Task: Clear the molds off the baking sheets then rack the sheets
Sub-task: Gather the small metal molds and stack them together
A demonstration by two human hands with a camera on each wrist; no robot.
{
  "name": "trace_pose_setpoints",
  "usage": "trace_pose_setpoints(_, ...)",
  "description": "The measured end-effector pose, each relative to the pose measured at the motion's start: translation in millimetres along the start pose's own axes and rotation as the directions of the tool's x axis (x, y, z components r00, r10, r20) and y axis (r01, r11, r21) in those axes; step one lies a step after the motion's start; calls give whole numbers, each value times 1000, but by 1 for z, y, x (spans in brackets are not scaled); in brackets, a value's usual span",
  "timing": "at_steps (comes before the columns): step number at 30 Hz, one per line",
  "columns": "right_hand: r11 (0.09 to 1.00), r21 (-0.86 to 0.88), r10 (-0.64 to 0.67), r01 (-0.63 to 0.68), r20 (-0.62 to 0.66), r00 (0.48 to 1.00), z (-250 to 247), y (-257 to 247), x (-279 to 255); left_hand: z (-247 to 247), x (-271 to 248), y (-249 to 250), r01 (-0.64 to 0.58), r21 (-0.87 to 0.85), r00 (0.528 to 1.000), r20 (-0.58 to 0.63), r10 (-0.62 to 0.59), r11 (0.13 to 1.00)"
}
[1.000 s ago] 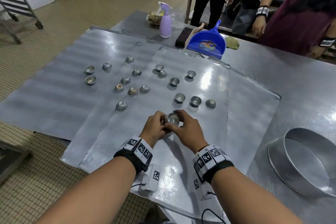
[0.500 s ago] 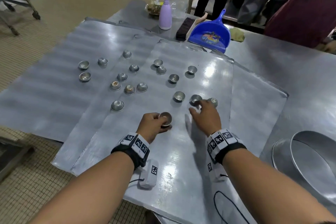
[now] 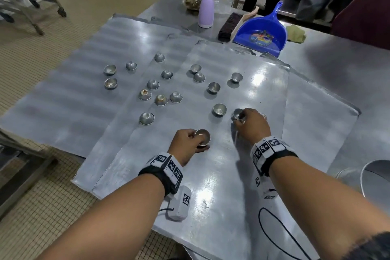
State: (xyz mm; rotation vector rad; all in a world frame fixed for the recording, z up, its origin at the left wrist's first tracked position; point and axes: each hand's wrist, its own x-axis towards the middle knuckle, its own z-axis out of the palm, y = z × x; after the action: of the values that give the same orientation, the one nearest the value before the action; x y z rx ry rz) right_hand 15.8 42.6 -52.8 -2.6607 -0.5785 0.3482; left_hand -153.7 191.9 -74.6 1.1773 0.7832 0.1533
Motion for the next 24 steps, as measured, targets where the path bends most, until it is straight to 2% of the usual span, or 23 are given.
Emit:
trace_pose_setpoints(7,997,72,13,-16,42,999,-1,-3,-1,-1,0,0,-7,12,1000,19,6,1000)
trace_pose_setpoints(12,1000,-5,4,-3,109,994,0,-4,5,-2,1,-1,-6,7,1000,20,6,1000)
trace_pose_setpoints(16,999,-38,4,-1,71,997,3,-7,-3,-3,1,-3,-20,7,999,31,20,1000)
trace_pose_setpoints(21,999,35,39,-40,36,999,11,-9,-31,-3,1,-4,-45,16,998,35,44,999)
trace_pose_setpoints(24,1000,25,14,-14,-9,1000,18,-11,-53,-3,1,-5,-51,14,998,44,50,999)
